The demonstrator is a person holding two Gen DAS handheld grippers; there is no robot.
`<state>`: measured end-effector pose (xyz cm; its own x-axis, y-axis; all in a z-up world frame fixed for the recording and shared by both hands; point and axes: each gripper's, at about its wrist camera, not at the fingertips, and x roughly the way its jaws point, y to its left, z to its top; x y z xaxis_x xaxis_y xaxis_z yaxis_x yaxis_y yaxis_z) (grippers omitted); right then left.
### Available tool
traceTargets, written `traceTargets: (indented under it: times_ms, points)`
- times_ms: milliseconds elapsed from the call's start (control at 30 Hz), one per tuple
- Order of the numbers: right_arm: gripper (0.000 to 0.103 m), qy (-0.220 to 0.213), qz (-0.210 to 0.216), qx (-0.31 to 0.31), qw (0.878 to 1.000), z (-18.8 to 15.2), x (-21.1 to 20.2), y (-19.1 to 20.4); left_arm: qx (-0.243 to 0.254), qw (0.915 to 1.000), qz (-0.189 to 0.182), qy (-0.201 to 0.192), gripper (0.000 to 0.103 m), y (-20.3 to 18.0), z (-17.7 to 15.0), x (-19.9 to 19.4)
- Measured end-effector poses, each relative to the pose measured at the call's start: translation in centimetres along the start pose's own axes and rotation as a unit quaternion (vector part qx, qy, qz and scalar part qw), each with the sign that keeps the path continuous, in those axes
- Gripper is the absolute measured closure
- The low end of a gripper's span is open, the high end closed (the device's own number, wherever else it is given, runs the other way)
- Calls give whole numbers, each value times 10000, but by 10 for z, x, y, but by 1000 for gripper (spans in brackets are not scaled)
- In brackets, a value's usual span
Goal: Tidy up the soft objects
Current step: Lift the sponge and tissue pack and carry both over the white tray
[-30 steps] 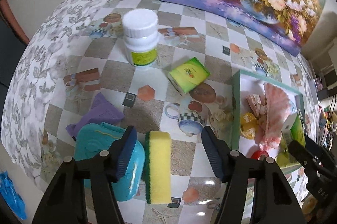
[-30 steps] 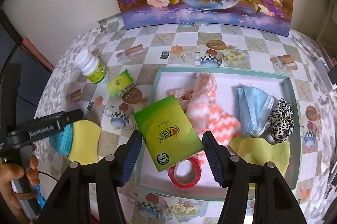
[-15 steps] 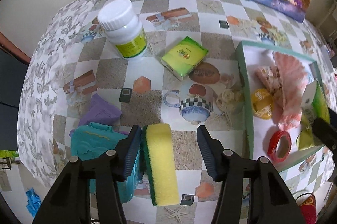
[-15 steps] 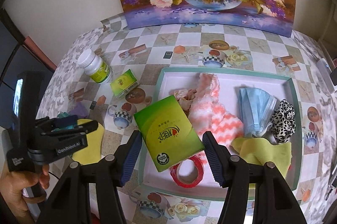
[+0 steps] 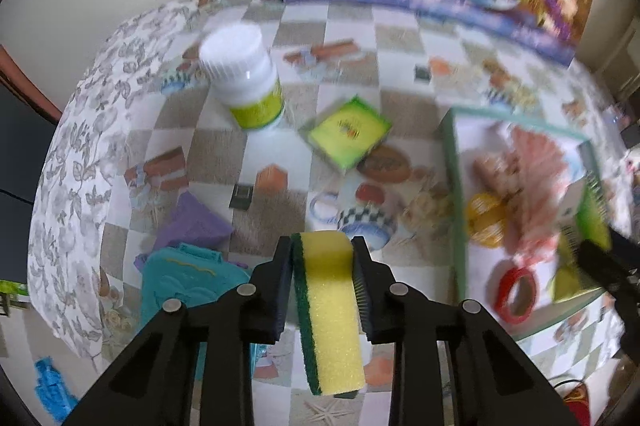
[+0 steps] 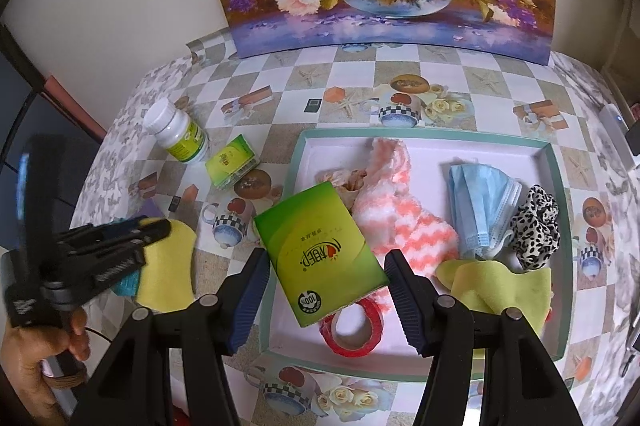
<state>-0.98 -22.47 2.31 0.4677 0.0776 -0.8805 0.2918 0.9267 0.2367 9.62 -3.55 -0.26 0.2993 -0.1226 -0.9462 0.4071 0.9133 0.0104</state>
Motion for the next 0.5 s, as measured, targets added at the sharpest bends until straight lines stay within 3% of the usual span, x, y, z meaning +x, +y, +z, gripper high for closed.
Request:
traceTargets:
  times_ms: [300, 500]
  points:
    - [40, -162, -116, 424, 9989, 2, -11, -29, -194, 9945, -808, -640, 73, -9, 4, -46]
    - [40, -143, -310, 679, 9971, 1, -12, -51, -61, 9875, -1428, -665, 73, -34, 5, -50]
